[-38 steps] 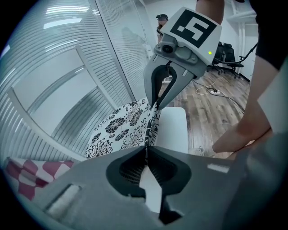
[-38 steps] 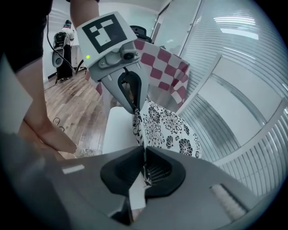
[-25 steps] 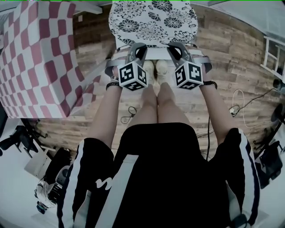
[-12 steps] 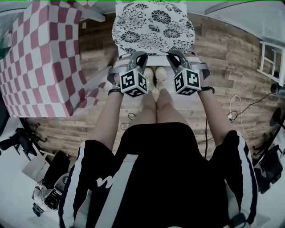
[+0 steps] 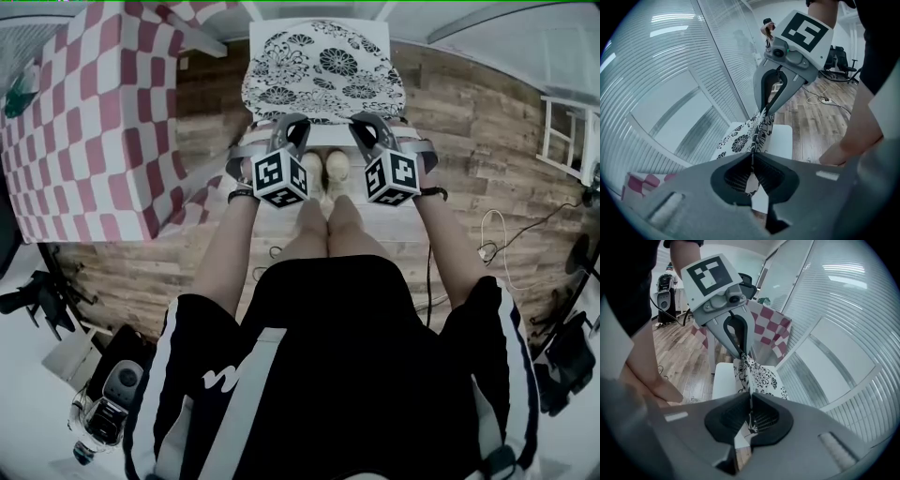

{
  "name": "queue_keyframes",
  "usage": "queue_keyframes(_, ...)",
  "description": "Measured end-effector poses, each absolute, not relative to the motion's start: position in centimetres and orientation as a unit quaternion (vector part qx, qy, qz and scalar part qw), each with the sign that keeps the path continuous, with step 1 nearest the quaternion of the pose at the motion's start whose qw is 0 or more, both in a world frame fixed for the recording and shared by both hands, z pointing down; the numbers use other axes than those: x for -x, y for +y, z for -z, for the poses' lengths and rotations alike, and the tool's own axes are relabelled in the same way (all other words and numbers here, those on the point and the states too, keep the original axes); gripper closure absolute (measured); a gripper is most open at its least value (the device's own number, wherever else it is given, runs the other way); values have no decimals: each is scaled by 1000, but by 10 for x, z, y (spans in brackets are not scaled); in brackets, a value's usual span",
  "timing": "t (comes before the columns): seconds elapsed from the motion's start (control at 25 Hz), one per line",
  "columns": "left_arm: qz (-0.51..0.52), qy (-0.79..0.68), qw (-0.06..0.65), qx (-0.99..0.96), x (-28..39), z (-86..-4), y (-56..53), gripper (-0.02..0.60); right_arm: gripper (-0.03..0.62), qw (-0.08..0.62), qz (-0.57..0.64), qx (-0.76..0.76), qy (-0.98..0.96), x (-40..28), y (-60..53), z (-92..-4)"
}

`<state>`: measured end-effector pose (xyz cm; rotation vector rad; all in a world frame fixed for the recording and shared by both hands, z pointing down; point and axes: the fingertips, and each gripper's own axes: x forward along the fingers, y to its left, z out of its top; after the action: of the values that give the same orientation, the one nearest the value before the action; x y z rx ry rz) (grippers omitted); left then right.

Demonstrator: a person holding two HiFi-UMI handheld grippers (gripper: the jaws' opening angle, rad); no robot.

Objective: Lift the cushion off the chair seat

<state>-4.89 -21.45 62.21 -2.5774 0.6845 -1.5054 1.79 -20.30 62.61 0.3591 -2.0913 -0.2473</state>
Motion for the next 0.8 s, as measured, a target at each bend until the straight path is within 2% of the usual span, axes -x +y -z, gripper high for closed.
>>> queue_keyframes(0.8, 492, 224, 54, 840, 45, -588, -210, 565, 586, 471, 111, -156, -861, -21, -198, -587)
